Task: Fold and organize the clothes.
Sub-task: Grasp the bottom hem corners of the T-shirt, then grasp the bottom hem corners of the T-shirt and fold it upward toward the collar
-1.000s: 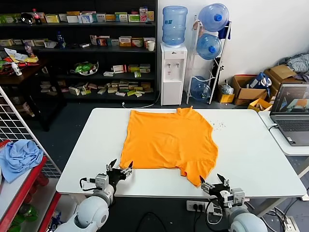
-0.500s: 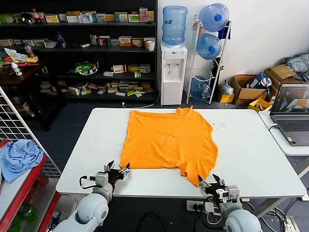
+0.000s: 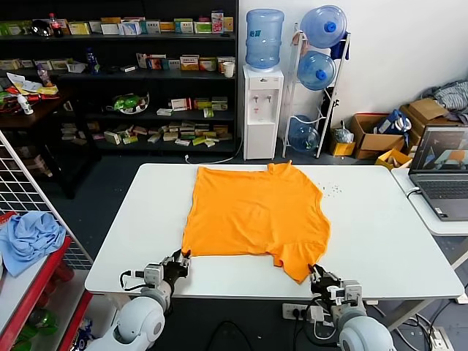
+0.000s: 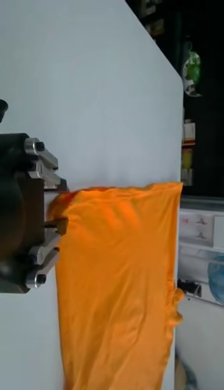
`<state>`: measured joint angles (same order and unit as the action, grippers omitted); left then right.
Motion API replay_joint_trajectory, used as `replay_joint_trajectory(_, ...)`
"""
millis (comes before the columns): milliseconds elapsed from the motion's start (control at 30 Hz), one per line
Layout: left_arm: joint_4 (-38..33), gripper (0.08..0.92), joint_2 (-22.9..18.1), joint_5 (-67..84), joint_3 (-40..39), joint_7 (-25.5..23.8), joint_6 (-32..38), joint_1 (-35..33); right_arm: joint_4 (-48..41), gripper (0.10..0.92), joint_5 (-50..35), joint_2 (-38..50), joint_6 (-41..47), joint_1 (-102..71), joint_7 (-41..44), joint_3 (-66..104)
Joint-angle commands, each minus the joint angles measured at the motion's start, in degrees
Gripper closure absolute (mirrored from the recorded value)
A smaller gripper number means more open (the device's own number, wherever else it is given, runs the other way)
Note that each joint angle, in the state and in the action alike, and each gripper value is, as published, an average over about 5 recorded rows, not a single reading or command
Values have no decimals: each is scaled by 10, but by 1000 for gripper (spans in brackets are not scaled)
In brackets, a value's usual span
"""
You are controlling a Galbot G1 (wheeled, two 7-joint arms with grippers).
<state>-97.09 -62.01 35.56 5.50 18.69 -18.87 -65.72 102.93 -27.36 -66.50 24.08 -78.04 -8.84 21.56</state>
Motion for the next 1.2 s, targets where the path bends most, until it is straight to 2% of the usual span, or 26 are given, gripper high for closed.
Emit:
replay_joint_trajectory(33, -7, 761, -1, 2, 2, 2, -2, -12, 2, 898, 2, 0, -5, -1, -1, 1)
replay_joint_trajectory(167, -19, 870, -1, -4, 6, 3, 7, -21, 22, 901, 8, 6, -6, -19, 0, 8)
replay_joint_trajectory(267, -35, 908, 3, -5, 11, 2, 11, -31, 50, 901, 28, 17, -10, -46, 5, 16)
replay_joint_trajectory(533, -104, 908, 26, -3, 27, 11, 15, -78, 141, 901, 81, 52, -14, -142, 13, 42)
replay_joint_trajectory(767, -162, 908, 47, -15, 49, 14, 22, -153, 187, 901, 135, 67, -37, -209, 21, 57)
replay_joint_trajectory(933, -190, 908, 51, -52, 57, 9, 45, -187, 173, 901, 161, 75, -70, -186, 24, 55)
replay_joint_trajectory(1200, -136, 908, 12, -105, 51, -6, 93, -117, 73, 901, 141, 87, -145, -55, 38, 37)
